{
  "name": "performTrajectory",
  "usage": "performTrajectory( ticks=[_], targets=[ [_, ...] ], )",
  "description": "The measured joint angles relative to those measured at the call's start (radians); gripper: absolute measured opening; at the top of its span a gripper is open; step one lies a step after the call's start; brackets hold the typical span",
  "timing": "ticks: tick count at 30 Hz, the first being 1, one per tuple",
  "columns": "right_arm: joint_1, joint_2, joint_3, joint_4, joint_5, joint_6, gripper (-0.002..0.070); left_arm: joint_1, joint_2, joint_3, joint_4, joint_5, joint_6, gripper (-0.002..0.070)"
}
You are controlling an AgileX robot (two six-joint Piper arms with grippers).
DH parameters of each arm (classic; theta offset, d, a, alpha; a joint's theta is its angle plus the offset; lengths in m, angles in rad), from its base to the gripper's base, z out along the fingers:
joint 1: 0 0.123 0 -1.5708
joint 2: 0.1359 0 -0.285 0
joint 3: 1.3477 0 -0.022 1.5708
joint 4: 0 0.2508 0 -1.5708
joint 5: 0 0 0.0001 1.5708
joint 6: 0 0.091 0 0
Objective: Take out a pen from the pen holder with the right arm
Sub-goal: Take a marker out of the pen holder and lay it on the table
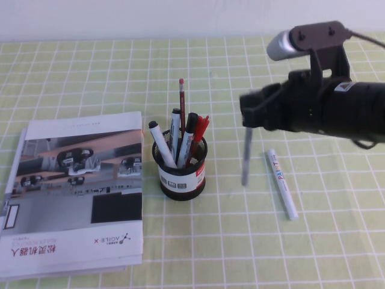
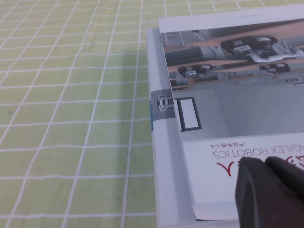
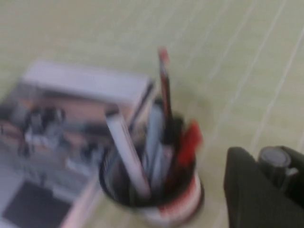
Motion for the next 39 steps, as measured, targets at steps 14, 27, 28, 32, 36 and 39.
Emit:
performTrajectory(
  ticks=[14,27,28,32,36,39],
  targets=[
    [-0.089,0.163,-0.245,-0.578,0.573,0.693,0.0051,0.0,0.0,0.0,0.0,0.0,0.0,-0.0005],
    [-0.113,0.441,-0.494,-0.684,0.731,0.768,0.0051,0.0,0.0,0.0,0.0,0.0,0.0,-0.0005],
    [-0.118,0.454,-0.496,-0.681,0.731,0.77,0.005,0.0,0.0,0.0,0.0,0.0,0.0,-0.0005],
    [-0.137,0.507,-0.501,-0.676,0.733,0.771,0.005,0.0,0.0,0.0,0.0,0.0,0.0,-0.0005],
    [-0.142,0.532,-0.501,-0.674,0.721,0.773,0.005,0.0,0.0,0.0,0.0,0.0,0.0,-0.0005],
    [-0.144,0.548,-0.501,-0.671,0.704,0.773,0.005,0.0,0.0,0.0,0.0,0.0,0.0,-0.0005]
  ],
)
